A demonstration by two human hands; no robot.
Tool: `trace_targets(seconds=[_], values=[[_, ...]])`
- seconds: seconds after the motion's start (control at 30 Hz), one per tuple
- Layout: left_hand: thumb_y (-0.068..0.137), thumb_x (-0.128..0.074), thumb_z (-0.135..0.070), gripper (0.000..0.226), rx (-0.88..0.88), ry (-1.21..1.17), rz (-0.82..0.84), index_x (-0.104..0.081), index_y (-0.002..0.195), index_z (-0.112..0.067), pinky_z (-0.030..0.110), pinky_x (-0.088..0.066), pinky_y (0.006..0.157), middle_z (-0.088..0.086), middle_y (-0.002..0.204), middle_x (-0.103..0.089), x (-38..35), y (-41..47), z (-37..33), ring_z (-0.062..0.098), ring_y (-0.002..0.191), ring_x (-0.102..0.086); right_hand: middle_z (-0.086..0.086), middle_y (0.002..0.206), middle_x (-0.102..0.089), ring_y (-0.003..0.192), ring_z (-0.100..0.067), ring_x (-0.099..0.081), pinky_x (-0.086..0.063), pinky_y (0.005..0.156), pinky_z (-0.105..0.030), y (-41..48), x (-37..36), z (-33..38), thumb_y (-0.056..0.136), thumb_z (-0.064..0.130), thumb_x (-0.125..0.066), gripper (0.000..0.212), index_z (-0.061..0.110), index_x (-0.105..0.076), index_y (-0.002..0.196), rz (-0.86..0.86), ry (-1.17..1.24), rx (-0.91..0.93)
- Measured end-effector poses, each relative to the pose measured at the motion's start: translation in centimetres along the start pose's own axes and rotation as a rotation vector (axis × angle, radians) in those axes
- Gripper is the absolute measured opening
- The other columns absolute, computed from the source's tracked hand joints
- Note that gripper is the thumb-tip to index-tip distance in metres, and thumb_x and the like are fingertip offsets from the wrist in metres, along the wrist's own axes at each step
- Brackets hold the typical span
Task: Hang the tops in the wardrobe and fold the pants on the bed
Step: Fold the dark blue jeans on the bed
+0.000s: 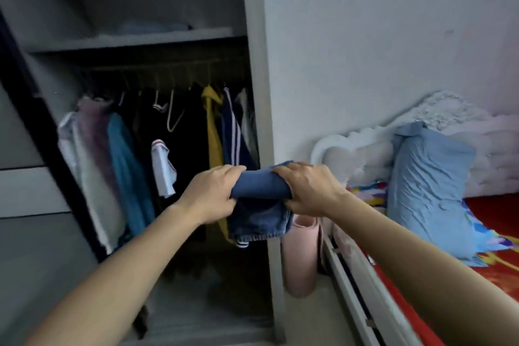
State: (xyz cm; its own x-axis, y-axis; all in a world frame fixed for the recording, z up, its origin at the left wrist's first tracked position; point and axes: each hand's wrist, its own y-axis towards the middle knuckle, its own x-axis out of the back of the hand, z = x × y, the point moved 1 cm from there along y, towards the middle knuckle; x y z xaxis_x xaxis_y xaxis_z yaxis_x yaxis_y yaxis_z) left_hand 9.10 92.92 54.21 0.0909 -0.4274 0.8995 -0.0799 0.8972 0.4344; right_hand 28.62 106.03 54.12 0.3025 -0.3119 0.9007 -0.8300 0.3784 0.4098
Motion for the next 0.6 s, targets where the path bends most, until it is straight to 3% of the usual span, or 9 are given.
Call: trace_targets(seconds=[0.13,0.3,0.5,0.6], values=[[0.077,-0.063,-0.021,0.059,0.063,0.086,-0.063,-0.051,0.134,-0.021,0.038,-0.047,0.09,-0.002,0.125,-0.061,7.9,-3.3,9.3,0.024,0.111,-0.059,0.008,0.112,-0.067,0.098,-0.021,-0.066,-0.053,0.072,-0.036,8.2,4.5,8.5,0.074,0.045,-0.06,0.053,0.034,-0.05,0.126,-0.058,0.013,0.107],[0.077,-0.063,-0.019,0.054,0.114,0.167,-0.192,-0.055,0.13,-0.019,0.043,-0.05,0.086,0.003,0.122,-0.063,16.9,-3.9,17.0,0.03,0.108,-0.061,0.009,0.109,-0.067,0.095,-0.02,-0.067,-0.049,0.067,-0.032,17.2,11.2,14.3,0.077,0.045,-0.063,0.049,0.035,-0.052,0.124,-0.178,-0.022,0.186],[0.079,-0.063,-0.019,0.05,0.13,0.273,-0.34,-0.055,0.128,-0.017,0.048,-0.051,0.085,0.008,0.12,-0.063,24.2,-1.2,22.8,0.036,0.106,-0.061,0.008,0.107,-0.067,0.093,-0.023,-0.067,-0.049,0.069,-0.034,25.5,17.5,16.8,0.076,0.044,-0.063,0.049,0.034,-0.053,0.122,-0.313,-0.106,0.234],[0.08,-0.062,-0.02,0.047,0.108,0.333,-0.379,-0.054,0.126,-0.018,0.048,-0.05,0.085,0.009,0.118,-0.063,27.0,2.1,25.1,0.038,0.104,-0.061,0.005,0.103,-0.068,0.089,-0.027,-0.066,-0.041,0.064,-0.034,29.5,20.1,15.9,0.074,0.044,-0.063,0.042,0.033,-0.053,0.113,-0.379,-0.169,0.217]])
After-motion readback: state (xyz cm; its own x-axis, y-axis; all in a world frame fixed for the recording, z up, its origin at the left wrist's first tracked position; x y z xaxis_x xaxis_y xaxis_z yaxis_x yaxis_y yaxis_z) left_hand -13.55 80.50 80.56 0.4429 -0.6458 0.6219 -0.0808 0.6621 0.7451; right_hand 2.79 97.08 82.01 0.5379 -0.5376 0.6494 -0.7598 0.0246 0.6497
